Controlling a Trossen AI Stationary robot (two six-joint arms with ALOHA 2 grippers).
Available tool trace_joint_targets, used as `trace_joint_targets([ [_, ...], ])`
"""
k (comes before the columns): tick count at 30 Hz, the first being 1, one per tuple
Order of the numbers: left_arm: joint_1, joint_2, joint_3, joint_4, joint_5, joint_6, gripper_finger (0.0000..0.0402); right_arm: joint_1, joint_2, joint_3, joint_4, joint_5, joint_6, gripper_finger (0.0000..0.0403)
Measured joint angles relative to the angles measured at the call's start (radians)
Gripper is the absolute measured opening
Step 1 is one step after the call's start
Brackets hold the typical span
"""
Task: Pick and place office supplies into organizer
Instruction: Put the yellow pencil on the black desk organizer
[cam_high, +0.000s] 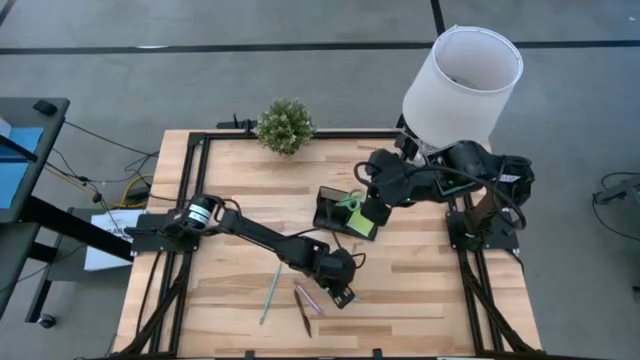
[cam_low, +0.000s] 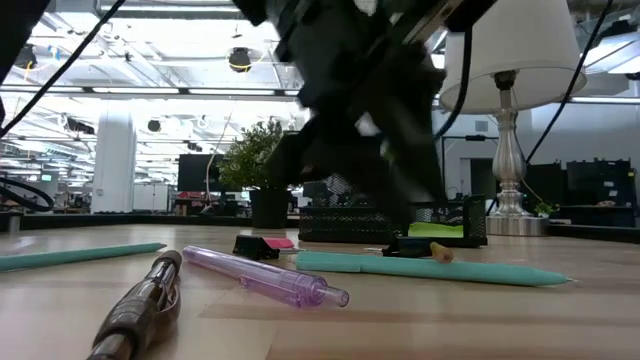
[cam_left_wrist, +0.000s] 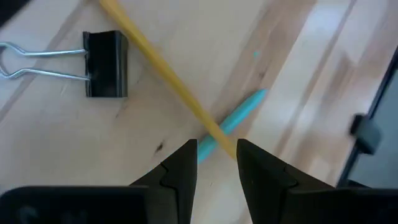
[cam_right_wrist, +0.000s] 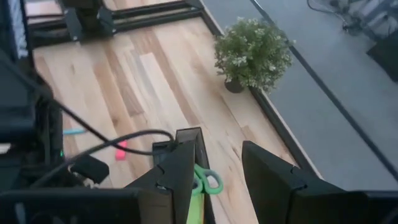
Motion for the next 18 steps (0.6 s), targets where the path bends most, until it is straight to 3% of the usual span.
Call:
trace_joint_targets([
  [11,0.008,-0.003,0.030,0.004,-0.117,-0.174,0.0105,0.101,-0.017,0.000,0.000,-0.012,-0.049,0.0127],
  [18,0.006,-0.003,0.028,0.006,-0.145,-0.235,0.0105,0.224,-0.022,0.001,0.000,-0.166,-0.044,0.0127],
])
